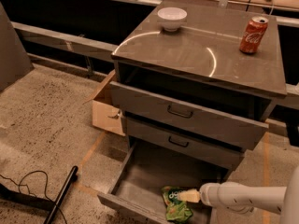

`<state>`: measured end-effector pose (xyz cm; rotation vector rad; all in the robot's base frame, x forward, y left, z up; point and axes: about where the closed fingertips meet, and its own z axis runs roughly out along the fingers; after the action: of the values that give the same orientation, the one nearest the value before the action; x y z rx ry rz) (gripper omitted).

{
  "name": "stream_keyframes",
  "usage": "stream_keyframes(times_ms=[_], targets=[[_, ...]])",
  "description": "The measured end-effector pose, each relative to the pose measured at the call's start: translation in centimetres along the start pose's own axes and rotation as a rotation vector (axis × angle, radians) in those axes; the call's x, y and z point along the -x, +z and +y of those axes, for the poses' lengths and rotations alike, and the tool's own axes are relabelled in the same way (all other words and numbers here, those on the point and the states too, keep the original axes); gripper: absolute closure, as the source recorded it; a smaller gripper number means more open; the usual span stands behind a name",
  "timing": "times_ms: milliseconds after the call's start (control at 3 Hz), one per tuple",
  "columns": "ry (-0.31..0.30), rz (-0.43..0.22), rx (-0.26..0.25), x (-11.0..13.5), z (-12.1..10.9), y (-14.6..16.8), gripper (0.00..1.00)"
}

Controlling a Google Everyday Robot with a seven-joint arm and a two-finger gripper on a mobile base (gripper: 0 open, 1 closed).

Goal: Pick green rice chip bag from bottom drawer and place on counter

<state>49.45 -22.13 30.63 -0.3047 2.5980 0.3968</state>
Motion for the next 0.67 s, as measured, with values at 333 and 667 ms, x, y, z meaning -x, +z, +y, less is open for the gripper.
stream_keyframes(times_ms=[333, 667], targets=[[0.025, 0.033, 0.01, -2.2, -0.7, 1.9, 0.0], [0.027, 0.07, 0.044, -3.9, -0.6, 3.6, 0.0]])
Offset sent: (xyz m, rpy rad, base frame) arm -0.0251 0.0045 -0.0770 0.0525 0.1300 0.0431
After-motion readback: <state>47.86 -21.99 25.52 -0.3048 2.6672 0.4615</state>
